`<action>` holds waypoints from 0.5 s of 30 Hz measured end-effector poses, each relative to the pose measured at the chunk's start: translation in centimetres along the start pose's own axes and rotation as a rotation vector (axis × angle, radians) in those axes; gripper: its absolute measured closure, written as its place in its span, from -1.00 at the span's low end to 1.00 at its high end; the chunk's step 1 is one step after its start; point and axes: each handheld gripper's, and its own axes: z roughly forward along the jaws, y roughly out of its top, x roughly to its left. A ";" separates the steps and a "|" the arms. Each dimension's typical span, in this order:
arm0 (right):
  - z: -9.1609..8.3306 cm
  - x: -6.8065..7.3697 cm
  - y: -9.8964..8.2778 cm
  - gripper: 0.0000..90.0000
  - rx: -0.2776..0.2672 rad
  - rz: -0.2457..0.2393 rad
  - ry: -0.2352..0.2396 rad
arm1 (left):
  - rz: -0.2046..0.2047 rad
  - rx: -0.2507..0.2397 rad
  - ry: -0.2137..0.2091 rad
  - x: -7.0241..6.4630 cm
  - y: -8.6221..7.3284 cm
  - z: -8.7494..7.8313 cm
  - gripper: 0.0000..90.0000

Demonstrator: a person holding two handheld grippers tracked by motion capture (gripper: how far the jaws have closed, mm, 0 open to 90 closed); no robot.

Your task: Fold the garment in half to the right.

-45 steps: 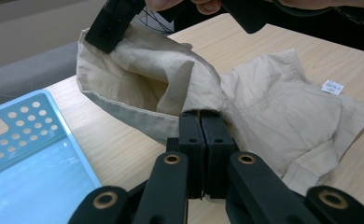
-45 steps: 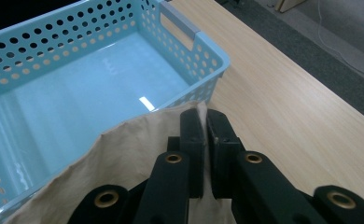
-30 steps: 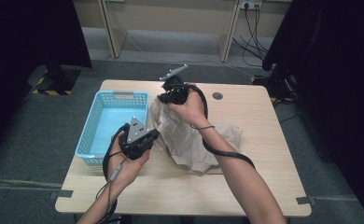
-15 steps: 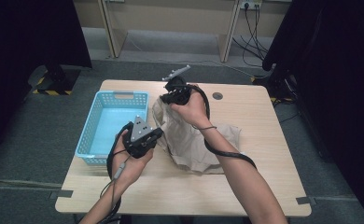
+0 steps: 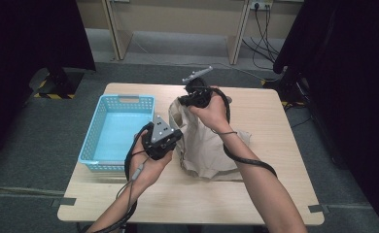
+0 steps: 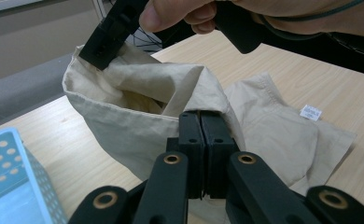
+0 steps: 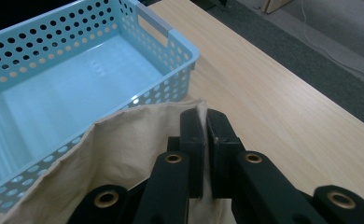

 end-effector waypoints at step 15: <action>-2.2 -1.7 -0.9 0.93 -0.015 0.028 -0.021 | 0.042 -0.016 -0.047 -1.8 2.2 1.4 0.96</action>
